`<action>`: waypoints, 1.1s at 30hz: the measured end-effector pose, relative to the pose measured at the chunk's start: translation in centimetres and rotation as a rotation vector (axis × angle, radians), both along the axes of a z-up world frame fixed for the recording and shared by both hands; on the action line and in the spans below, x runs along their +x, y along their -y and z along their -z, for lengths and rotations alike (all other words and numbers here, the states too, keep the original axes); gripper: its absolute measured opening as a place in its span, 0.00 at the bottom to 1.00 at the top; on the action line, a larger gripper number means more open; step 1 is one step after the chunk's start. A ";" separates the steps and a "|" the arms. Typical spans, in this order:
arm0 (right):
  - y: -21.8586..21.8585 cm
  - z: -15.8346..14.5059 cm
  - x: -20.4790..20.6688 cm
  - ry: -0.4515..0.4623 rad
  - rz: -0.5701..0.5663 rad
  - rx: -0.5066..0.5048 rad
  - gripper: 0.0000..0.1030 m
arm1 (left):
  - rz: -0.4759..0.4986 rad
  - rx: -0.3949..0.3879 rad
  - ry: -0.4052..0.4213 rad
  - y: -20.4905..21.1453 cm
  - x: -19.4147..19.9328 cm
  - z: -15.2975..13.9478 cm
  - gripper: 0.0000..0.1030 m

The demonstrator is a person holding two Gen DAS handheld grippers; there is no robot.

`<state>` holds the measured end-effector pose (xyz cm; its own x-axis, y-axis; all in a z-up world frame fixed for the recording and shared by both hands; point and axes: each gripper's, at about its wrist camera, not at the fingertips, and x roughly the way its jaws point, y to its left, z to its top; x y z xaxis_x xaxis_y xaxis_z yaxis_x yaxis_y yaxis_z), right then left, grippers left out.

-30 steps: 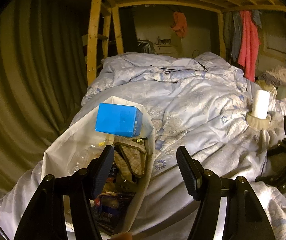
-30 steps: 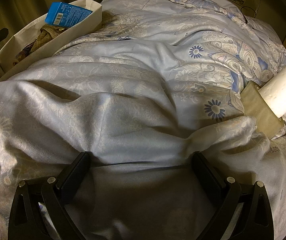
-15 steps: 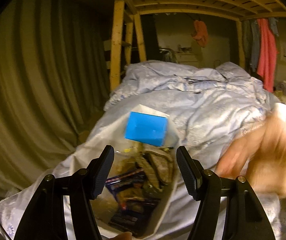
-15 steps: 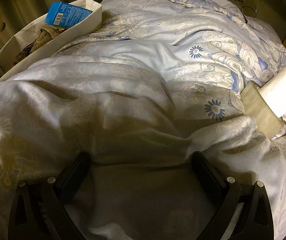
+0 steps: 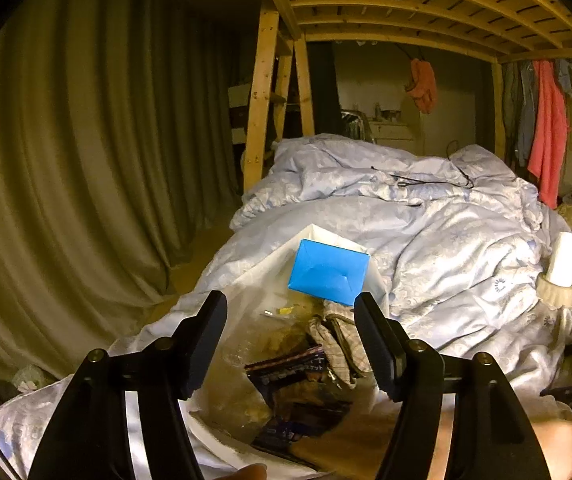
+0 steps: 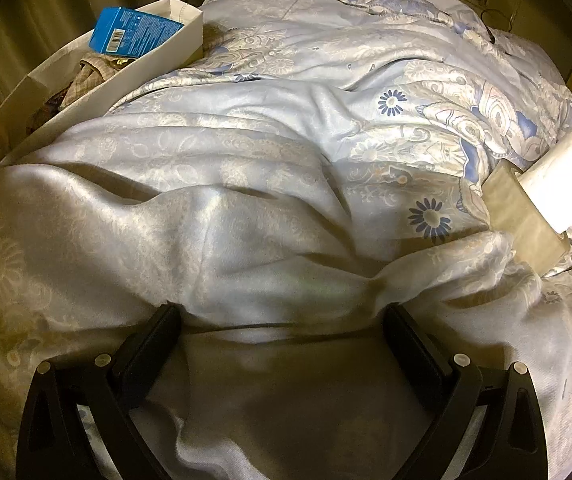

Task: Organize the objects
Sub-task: 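Lift the white paper bag with the right hand and tip its contents onto the duvet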

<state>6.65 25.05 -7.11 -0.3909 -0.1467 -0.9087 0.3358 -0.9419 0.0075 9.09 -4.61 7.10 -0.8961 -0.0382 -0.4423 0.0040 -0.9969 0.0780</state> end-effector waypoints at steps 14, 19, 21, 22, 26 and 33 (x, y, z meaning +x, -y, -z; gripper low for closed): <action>0.2 -0.1 0.2 0.018 0.006 -0.003 1.00 | 0.054 0.052 -0.060 0.1 1.1 -1.1 0.64; 0.3 -0.3 0.7 0.014 0.005 -0.007 1.00 | 0.103 0.063 -0.095 -0.8 2.1 -1.8 0.65; 0.3 -0.4 0.8 0.013 0.004 -0.008 1.00 | 0.114 0.053 -0.098 -1.2 2.2 -1.8 0.66; 0.3 -0.4 0.9 0.012 0.004 -0.008 1.00 | 0.121 0.047 -0.097 -1.5 2.2 -1.7 0.66; 0.6 -0.5 1.1 0.013 0.004 -0.011 1.00 | 0.136 0.036 -0.088 -2.0 1.9 -1.4 0.66; 1.0 -0.6 1.5 0.015 0.004 -0.013 1.00 | 0.162 0.075 -0.114 -1.2 2.5 -2.0 0.66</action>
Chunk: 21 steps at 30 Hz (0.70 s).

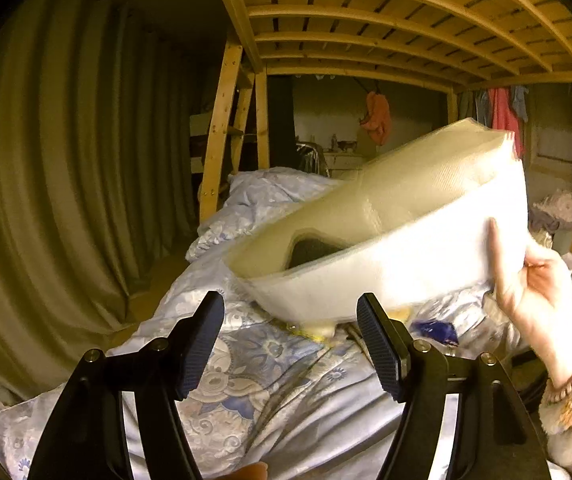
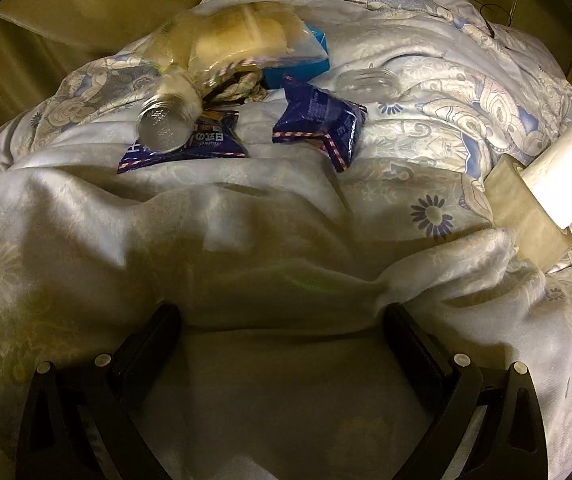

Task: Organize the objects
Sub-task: 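Lift the white paper bag with the right hand and tip its contents onto the duvet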

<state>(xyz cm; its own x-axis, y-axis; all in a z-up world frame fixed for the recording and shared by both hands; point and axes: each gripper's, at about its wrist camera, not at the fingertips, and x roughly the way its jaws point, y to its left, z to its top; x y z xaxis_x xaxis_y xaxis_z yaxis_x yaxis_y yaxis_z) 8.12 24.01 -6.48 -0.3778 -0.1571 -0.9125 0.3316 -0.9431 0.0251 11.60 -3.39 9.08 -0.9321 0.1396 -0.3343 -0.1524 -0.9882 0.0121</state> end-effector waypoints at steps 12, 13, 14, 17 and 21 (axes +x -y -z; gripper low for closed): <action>0.1 0.1 -0.4 0.002 0.000 -0.001 1.00 | -0.046 0.094 -0.114 3.3 2.5 -2.1 0.71; 0.1 0.0 -0.4 0.003 0.001 -0.001 1.00 | -0.055 0.099 -0.108 3.5 2.4 -2.1 0.71; 0.1 0.1 -0.4 0.002 0.001 -0.001 1.00 | -0.058 0.103 -0.105 3.6 2.4 -2.1 0.71; 0.0 0.1 -0.5 0.003 0.001 -0.002 1.00 | -0.063 0.112 -0.087 3.7 1.8 -1.8 0.71; -0.2 0.4 -1.3 0.005 0.000 -0.002 1.00 | -0.065 0.110 -0.080 3.6 1.9 -1.4 0.71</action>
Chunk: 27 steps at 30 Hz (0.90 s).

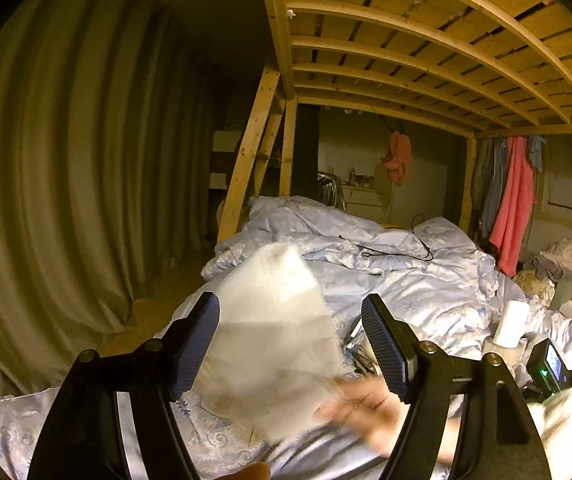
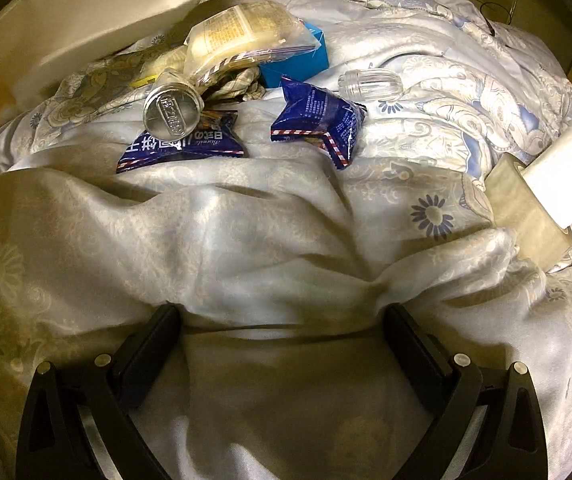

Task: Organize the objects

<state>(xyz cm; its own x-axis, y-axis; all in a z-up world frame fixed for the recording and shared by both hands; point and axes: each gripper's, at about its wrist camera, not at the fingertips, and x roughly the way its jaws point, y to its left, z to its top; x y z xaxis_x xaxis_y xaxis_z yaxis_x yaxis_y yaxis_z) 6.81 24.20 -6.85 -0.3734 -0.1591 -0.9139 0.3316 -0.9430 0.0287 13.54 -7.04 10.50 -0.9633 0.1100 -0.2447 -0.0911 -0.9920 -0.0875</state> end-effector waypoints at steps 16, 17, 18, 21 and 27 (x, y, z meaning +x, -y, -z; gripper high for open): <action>0.0 0.2 -0.5 0.002 0.000 0.002 1.00 | -0.042 0.000 0.215 0.2 -5.2 3.7 0.71; 0.2 0.2 -0.5 0.004 0.000 0.005 1.00 | -0.053 -0.009 0.252 0.1 -5.9 4.4 0.71; 0.0 0.2 -0.5 0.005 0.000 0.008 1.00 | -0.059 -0.015 0.270 0.1 -6.3 4.7 0.71; 0.2 0.2 -0.4 0.008 0.000 0.007 1.00 | -0.089 -0.060 0.324 -0.2 -7.4 6.0 0.71; -0.5 0.1 -0.6 0.036 0.009 -0.004 1.00 | -0.106 -0.094 0.350 0.0 -8.2 6.7 0.71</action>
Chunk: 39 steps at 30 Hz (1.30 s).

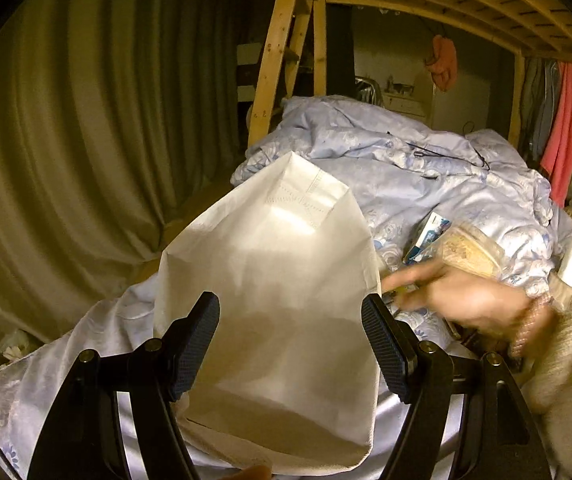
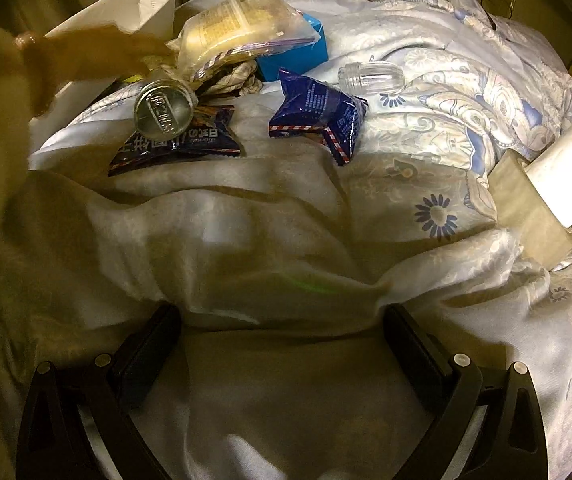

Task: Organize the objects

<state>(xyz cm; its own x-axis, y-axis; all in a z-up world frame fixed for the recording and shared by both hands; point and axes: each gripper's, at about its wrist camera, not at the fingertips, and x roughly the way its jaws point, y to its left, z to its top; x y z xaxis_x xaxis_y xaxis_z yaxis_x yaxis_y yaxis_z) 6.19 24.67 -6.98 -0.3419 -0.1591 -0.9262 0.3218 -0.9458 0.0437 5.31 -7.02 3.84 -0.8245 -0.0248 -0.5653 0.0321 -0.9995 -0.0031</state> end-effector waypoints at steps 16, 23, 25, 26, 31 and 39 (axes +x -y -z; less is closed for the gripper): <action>0.2 -0.2 0.8 0.018 0.003 -0.003 1.00 | 0.008 0.068 -0.033 1.0 0.3 -0.7 0.71; 0.0 -0.4 1.5 0.006 -0.001 -0.007 1.00 | 0.031 0.062 -0.049 0.3 0.8 -1.0 0.71; 0.0 -0.5 1.8 0.004 -0.001 -0.009 1.00 | 0.044 0.069 -0.053 0.2 1.0 -1.1 0.71; -0.1 -0.5 1.8 0.003 -0.002 -0.009 1.00 | 0.049 0.073 -0.057 0.1 1.0 -1.2 0.71; -0.2 -0.5 2.1 0.004 0.000 -0.010 1.00 | 0.052 0.069 -0.055 0.0 0.9 -1.1 0.71; -0.6 -0.7 2.7 0.004 0.000 -0.008 1.00 | 0.059 0.069 -0.056 -0.1 0.7 -1.0 0.71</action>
